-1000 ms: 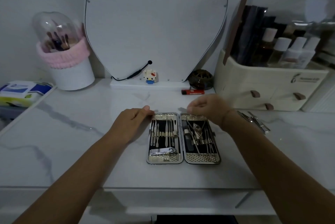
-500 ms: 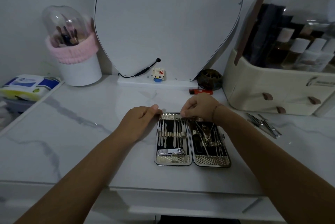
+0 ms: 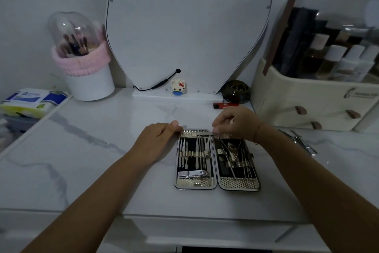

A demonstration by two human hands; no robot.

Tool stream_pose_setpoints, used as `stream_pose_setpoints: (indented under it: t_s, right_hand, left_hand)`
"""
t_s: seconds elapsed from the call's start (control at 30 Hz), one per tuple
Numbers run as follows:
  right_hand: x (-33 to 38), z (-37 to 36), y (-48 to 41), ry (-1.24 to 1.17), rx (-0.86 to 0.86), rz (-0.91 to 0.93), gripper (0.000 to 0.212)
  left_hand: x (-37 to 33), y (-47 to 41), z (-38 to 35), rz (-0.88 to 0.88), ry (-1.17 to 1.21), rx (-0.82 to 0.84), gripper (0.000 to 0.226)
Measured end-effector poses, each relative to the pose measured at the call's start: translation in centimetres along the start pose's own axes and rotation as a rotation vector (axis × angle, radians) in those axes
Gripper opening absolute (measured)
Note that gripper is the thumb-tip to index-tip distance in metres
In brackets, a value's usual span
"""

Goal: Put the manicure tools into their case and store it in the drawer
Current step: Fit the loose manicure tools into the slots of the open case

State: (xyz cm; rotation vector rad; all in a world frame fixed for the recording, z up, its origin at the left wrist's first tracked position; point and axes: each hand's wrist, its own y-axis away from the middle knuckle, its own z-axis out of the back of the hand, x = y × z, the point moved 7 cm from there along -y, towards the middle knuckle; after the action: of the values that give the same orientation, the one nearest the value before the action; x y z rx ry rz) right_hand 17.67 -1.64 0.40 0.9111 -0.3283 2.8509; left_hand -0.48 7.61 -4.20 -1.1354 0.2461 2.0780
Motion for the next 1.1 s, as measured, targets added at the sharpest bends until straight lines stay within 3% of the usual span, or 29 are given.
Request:
stream_pose_setpoints:
  t_s: [0.53, 0.9, 1.1]
  right_hand:
    - [1.0, -1.6, -0.5, 0.137, 0.111, 0.087, 0.013]
    - [1.4, -2.0, -1.3, 0.142, 0.158, 0.028, 0.012]
    - [2.6, -3.2, -2.0, 0.315, 0.182, 0.068, 0.011]
  left_hand:
    - [0.0, 0.0, 0.0, 0.018, -0.02, 0.001, 0.043]
    - [0.1, 0.0, 0.0, 0.015, -0.037, -0.014, 0.042]
    - [0.3, -0.1, 0.0, 0.034, -0.034, -0.015, 0.043]
